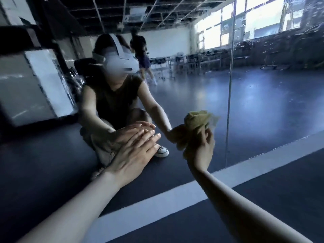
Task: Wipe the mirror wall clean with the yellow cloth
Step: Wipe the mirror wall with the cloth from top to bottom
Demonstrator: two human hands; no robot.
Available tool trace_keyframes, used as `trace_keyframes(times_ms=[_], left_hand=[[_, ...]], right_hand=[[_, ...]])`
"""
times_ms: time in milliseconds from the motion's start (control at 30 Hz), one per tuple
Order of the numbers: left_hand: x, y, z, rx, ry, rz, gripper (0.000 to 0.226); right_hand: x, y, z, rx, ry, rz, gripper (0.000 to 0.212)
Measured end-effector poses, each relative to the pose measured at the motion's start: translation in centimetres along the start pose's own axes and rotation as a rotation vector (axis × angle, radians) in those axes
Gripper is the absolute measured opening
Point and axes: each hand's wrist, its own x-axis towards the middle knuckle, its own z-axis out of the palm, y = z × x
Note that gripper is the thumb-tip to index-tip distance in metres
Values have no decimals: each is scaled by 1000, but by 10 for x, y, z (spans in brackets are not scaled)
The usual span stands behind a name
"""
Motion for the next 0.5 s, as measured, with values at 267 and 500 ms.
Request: trace_keyframes(times_ms=[267, 500], left_hand=[[-39, -7, -9, 32, -87, 56, 43], [-77, -58, -31, 73, -71, -299, 46]], right_hand=[[-42, -38, 17, -1, -194, -470, 56], [-19, -102, 50, 51, -209, -764, 67]])
